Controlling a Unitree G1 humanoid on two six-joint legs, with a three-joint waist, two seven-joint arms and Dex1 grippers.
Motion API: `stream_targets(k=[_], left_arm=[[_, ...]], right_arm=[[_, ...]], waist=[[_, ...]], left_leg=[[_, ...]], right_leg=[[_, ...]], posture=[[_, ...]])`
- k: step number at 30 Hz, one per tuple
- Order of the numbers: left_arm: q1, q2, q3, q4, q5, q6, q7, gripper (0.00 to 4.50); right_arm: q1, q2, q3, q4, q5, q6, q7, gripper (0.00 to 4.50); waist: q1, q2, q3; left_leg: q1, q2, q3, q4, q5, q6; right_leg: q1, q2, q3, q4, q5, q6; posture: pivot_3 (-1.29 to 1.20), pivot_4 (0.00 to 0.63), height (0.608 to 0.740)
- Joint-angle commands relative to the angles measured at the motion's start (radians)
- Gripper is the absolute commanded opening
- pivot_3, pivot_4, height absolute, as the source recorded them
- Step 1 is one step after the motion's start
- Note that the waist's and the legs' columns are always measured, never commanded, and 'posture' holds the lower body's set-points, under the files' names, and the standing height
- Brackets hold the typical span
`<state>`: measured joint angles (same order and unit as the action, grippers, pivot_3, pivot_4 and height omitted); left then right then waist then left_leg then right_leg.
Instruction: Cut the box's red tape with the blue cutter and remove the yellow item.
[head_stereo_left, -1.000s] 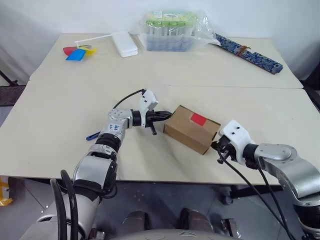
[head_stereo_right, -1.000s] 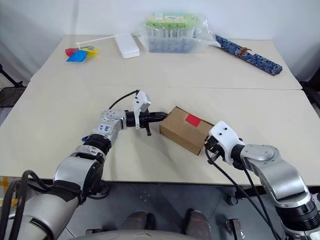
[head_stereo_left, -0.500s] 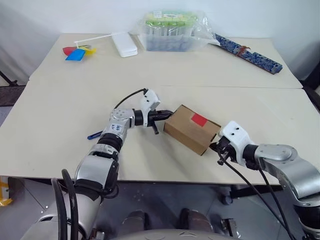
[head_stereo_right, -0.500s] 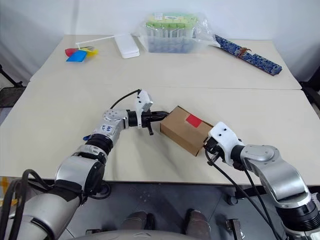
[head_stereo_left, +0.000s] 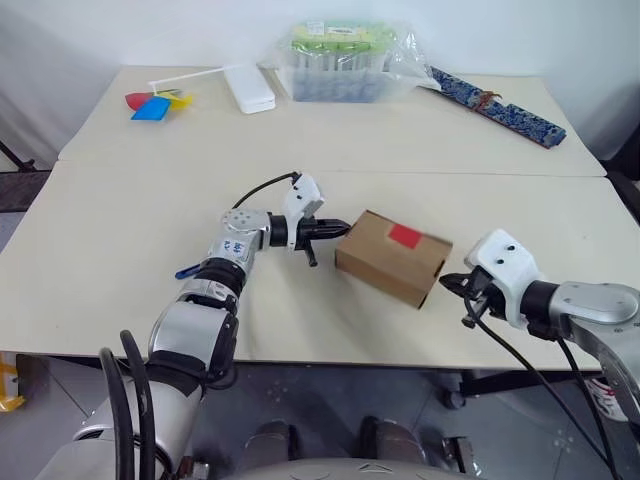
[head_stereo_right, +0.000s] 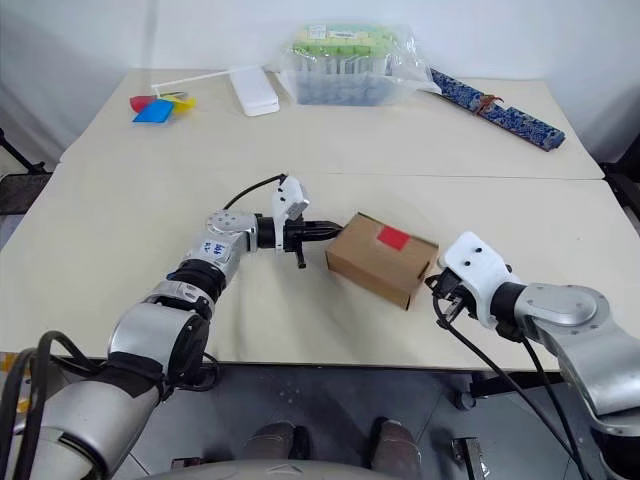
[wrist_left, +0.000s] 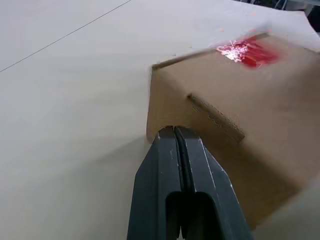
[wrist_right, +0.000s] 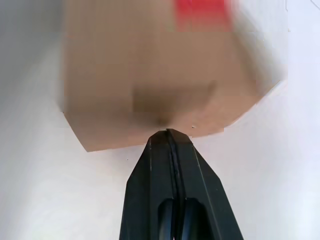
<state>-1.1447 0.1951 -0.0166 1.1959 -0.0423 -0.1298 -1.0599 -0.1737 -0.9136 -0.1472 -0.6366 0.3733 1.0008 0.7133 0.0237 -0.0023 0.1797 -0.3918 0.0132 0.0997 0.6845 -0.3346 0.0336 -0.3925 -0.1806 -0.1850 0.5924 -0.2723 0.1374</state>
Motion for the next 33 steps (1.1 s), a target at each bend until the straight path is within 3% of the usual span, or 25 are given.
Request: stream_targets(k=[1,6,11,14,18,22,25,27,33], left_arm=[[-0.027,0.0,0.009,-0.019,-0.006,0.001,-0.013,0.02],[-0.031,0.009,0.018,-0.027,-0.011,0.001,0.002,0.02],[-0.062,0.094,0.057,-0.051,-0.03,0.038,0.022,0.02],[-0.091,0.158,0.073,-0.084,-0.034,0.124,0.048,0.63],[-0.074,0.241,0.062,-0.218,-0.035,0.255,0.019,1.9],[0.019,0.332,0.056,-0.507,-0.058,0.462,0.011,3.1],[0.207,0.494,0.089,-0.824,-0.079,0.652,-0.013,4.08],[0.313,0.564,0.118,-0.948,-0.103,0.701,-0.012,4.46],[0.598,0.686,0.217,-1.084,-0.205,0.709,-0.08,4.46]], right_arm=[[0.028,-0.025,-0.038,-0.012,0.015,-0.033,0.027,0.0],[0.028,-0.02,-0.031,0.009,-0.002,-0.078,0.013,0.0],[-0.005,-0.049,-0.123,0.049,0.02,-0.113,0.044,0.0],[0.008,-0.064,-0.2,0.09,0.049,-0.199,0.12,0.62],[0.003,-0.089,-0.253,0.165,0.093,-0.283,0.224,2.01],[-0.028,-0.117,-0.246,0.255,0.123,-0.373,0.338,3.31],[-0.112,-0.13,-0.161,0.364,0.115,-0.469,0.436,4.43],[-0.156,-0.125,-0.121,0.399,0.115,-0.496,0.467,4.5],[-0.253,-0.085,-0.021,0.438,0.117,-0.511,0.49,4.5]], waist=[[0.0,0.0,0.0],[0.0,0.0,0.0],[0.0,0.0,0.0],[-0.001,-0.001,0.0],[0.0,-0.001,0.0],[-0.002,-0.001,0.0],[-0.02,-0.001,0.0],[-0.036,-0.001,0.001],[-0.022,-0.001,0.001]], left_leg=[[0.0,0.0,0.0,0.0,0.0,0.0],[0.0,0.0,0.0,0.0,0.0,0.0],[0.0,0.0,0.0,0.0,0.0,0.0],[0.0,0.0,0.0,0.0,0.0,0.0],[0.0,0.0,0.002,0.0,0.0,0.0],[0.001,0.0,0.003,0.0,0.0,0.0],[0.002,0.001,0.002,-0.001,0.0,0.0],[0.004,0.002,-0.001,-0.002,0.0,0.0],[0.004,0.002,-0.002,0.0,0.0,-0.001]], right_leg=[[0.0,0.0,0.0,0.0,0.0,0.0],[0.0,0.0,0.0,0.0,0.0,0.0],[0.0,0.0,0.0,0.0,0.0,0.0],[-0.001,0.0,0.001,0.0,0.0,0.0],[0.0,0.0,0.0,0.001,0.0,0.001],[0.0,0.0,0.001,0.001,0.0,0.001],[-0.001,0.0,0.002,0.002,0.0,0.001],[-0.001,0.001,0.004,0.002,0.0,0.001],[-0.001,0.001,0.006,0.004,0.0,0.0]], posture=[[0.0,0.15,0.74],[0.0,0.15,0.74],[0.0,0.15,0.74],[0.0,0.15,0.74],[0.0,0.15,0.74],[0.0,0.15,0.74],[0.0,0.15,0.74],[0.0,0.15,0.74],[0.0,0.15,0.74]])
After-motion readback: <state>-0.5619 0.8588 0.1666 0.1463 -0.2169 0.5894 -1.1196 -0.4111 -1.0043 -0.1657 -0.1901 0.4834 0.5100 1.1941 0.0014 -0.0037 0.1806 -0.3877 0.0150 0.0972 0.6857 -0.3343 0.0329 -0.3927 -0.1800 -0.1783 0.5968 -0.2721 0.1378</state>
